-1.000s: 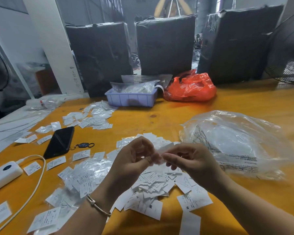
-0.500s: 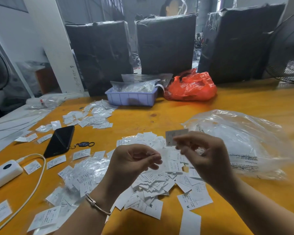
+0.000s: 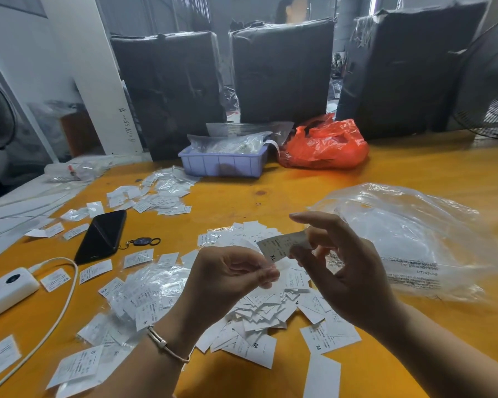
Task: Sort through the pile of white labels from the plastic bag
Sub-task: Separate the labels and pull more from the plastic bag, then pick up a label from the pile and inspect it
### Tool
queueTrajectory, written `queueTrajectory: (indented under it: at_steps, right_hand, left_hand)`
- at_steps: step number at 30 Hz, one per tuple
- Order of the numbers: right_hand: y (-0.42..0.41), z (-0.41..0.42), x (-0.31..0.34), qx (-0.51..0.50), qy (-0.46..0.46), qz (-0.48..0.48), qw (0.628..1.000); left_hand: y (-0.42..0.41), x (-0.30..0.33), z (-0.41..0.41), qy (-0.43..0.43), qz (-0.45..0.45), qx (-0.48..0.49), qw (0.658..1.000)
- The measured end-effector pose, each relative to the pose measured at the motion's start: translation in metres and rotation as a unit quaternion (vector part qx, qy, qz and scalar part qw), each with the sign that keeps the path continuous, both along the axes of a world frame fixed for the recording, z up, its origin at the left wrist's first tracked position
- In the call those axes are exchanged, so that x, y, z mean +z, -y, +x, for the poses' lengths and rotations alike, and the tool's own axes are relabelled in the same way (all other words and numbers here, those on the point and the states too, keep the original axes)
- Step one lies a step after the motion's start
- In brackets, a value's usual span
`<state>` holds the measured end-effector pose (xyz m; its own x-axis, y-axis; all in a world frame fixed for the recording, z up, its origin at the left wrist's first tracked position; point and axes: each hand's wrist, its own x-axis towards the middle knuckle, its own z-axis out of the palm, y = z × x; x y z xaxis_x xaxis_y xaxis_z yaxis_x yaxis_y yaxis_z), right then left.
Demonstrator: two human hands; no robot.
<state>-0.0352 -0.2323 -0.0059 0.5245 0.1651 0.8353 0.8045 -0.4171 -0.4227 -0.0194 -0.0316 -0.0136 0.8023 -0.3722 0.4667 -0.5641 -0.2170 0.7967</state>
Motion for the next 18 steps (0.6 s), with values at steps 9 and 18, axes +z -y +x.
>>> queueTrajectory:
  at_steps: [9,18]
  right_hand:
    - [0.0037,0.0011,0.0039,-0.035,0.027,-0.014,0.999]
    - [0.0041,0.0005,0.0060,-0.030,0.036,-0.063,0.997]
  left_hand:
    - [-0.0011,0.0003,0.0006,-0.023,-0.002,-0.013,1.000]
    - [-0.0003,0.0032,0.0000,-0.044,-0.027,-0.022,0.998]
